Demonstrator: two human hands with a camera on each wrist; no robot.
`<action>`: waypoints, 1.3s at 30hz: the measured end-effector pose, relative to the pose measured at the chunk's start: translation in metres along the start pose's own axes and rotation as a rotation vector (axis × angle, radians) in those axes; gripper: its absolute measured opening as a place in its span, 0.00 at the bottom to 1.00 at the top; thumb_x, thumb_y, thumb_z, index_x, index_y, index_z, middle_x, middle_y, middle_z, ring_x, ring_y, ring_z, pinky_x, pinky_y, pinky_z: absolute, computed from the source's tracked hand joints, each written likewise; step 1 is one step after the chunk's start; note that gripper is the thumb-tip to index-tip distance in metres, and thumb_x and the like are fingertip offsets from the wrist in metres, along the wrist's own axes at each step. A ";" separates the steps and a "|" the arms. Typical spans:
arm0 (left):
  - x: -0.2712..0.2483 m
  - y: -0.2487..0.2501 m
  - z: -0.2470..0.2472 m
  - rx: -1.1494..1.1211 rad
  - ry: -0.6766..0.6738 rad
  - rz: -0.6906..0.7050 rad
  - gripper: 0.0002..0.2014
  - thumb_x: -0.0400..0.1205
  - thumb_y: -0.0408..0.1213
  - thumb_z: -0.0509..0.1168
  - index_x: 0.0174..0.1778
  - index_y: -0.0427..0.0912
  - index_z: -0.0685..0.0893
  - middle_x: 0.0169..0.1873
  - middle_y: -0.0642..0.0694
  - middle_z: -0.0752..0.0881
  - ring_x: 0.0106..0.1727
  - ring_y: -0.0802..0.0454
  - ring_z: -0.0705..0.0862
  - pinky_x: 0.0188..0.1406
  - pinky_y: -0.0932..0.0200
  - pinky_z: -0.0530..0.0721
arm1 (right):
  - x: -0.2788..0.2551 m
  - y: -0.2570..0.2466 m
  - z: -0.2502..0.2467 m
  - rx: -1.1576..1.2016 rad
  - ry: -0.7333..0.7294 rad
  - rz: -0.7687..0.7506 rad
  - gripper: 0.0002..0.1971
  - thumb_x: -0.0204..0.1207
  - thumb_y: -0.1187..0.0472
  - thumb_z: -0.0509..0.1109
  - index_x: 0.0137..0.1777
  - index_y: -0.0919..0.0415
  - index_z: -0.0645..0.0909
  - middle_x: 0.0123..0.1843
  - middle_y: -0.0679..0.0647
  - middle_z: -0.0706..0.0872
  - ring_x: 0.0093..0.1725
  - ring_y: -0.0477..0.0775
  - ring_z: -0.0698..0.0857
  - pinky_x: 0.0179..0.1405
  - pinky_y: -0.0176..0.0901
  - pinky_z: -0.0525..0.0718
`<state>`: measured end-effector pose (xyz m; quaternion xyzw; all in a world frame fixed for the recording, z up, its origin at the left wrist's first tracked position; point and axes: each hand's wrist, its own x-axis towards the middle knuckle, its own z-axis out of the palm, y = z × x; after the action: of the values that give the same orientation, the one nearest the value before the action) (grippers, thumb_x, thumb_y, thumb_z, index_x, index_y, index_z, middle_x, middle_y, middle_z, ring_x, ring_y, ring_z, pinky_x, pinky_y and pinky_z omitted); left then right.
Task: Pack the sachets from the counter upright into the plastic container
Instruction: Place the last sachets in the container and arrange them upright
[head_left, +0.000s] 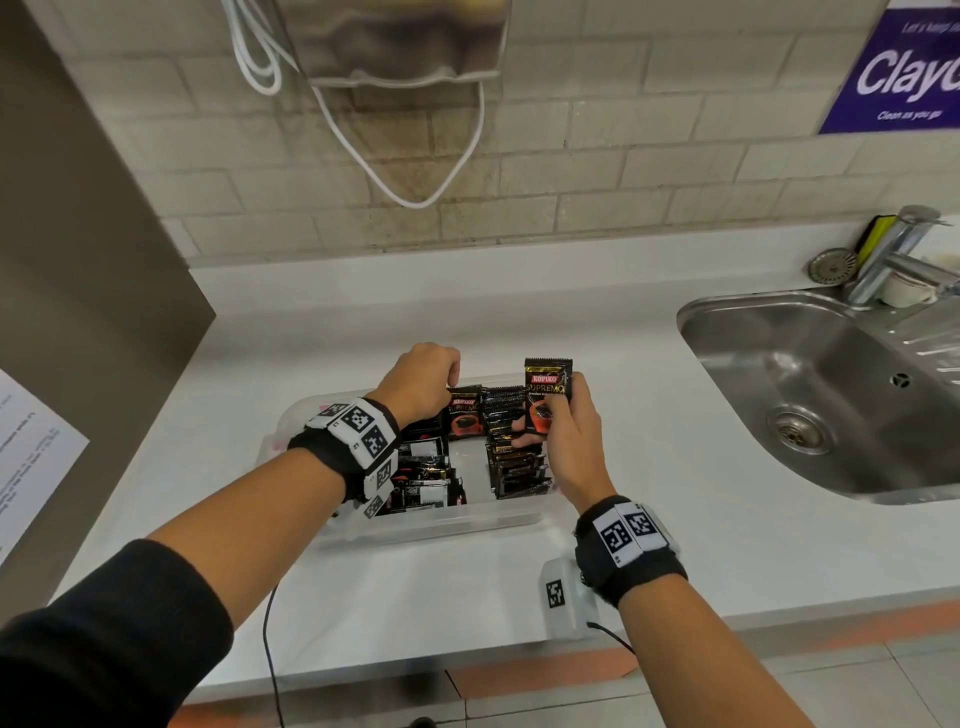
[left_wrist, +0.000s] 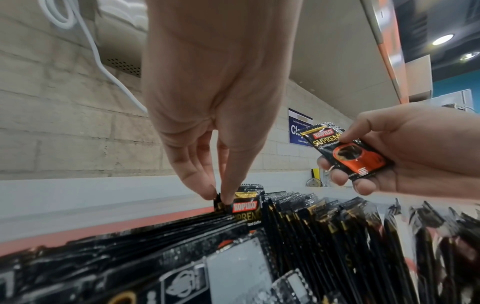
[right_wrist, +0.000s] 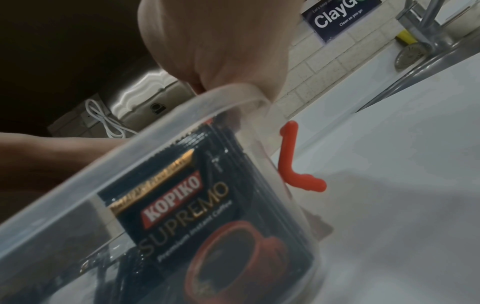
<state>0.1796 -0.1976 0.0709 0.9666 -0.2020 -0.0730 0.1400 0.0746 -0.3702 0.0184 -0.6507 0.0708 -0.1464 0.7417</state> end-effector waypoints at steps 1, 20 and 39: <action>0.000 -0.001 0.000 0.007 0.000 0.005 0.10 0.78 0.24 0.70 0.46 0.44 0.81 0.47 0.48 0.78 0.50 0.46 0.79 0.44 0.57 0.73 | 0.000 0.000 0.000 -0.003 -0.001 -0.001 0.09 0.86 0.65 0.53 0.56 0.55 0.75 0.47 0.64 0.83 0.36 0.55 0.89 0.30 0.47 0.89; -0.005 0.002 -0.016 -0.171 0.077 0.150 0.05 0.84 0.42 0.70 0.49 0.44 0.85 0.43 0.51 0.85 0.42 0.56 0.81 0.41 0.63 0.76 | 0.001 0.004 0.001 -0.051 0.009 0.000 0.07 0.85 0.67 0.63 0.54 0.56 0.80 0.47 0.59 0.85 0.42 0.60 0.90 0.31 0.45 0.89; -0.011 -0.007 -0.037 -0.372 0.065 0.041 0.08 0.79 0.33 0.76 0.48 0.47 0.84 0.36 0.48 0.86 0.34 0.54 0.88 0.35 0.63 0.80 | -0.006 0.004 0.003 -0.487 -0.087 -0.213 0.20 0.82 0.67 0.68 0.73 0.54 0.81 0.73 0.51 0.83 0.77 0.47 0.75 0.79 0.52 0.73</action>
<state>0.1797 -0.1784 0.1051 0.9215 -0.2000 -0.0749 0.3243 0.0699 -0.3650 0.0143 -0.8194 0.0034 -0.1742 0.5461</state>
